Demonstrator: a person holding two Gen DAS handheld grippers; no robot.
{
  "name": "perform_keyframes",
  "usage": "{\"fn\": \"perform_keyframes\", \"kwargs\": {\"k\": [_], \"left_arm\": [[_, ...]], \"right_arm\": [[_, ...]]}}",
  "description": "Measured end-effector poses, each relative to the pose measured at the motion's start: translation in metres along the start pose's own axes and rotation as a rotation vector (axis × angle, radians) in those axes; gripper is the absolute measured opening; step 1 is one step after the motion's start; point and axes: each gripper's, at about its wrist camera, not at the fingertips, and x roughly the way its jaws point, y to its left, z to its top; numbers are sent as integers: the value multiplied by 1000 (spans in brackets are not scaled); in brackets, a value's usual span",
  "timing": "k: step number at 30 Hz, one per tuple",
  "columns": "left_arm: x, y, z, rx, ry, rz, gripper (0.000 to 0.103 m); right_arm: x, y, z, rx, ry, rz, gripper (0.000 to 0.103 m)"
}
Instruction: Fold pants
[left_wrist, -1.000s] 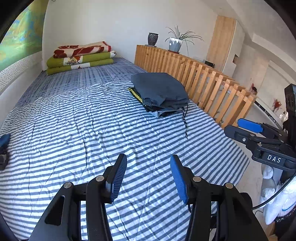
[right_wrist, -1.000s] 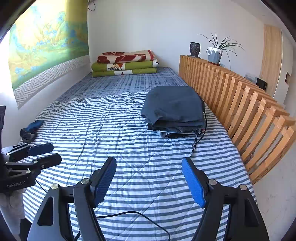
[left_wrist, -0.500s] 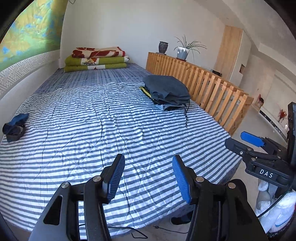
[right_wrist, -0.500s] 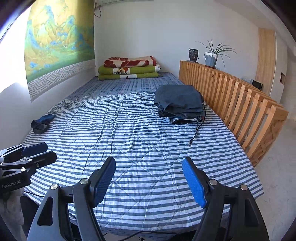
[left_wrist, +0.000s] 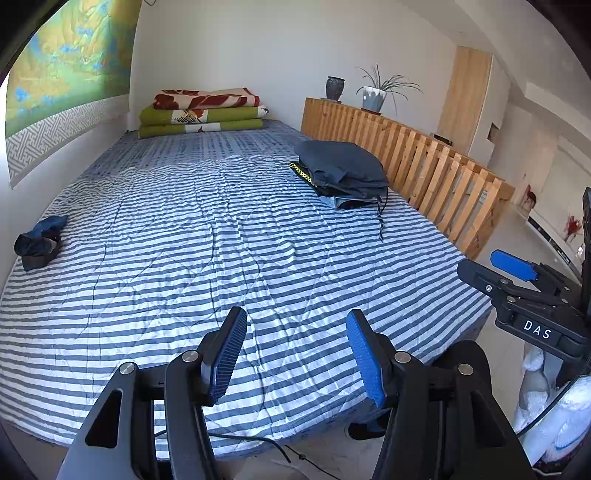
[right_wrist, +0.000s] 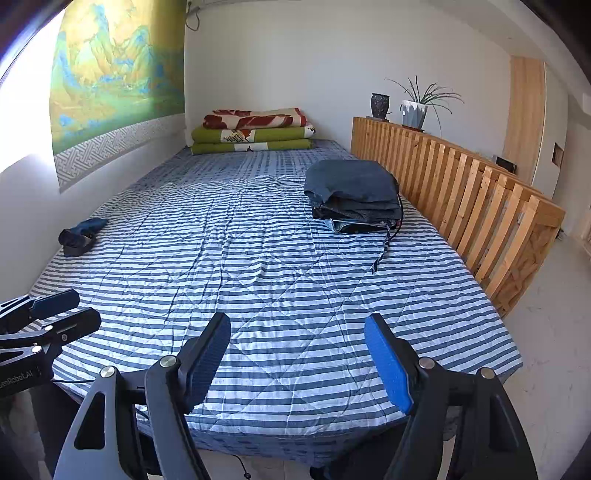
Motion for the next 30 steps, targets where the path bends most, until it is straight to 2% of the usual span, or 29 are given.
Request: {"fn": "perform_keyframes", "kwargs": {"k": [7, 16, 24, 30], "left_arm": [[15, -1, 6, -16, 9, 38, 63], [30, -10, 18, 5, 12, 34, 67], [52, -8, 10, -5, 56, 25, 67], [56, 0, 6, -21, 58, 35, 67]], "right_arm": [[11, 0, 6, -22, -14, -6, 71], [24, -13, 2, 4, -8, -10, 72], [36, -25, -5, 35, 25, -32, 72], [41, -24, -8, 33, 35, -30, 72]]}}
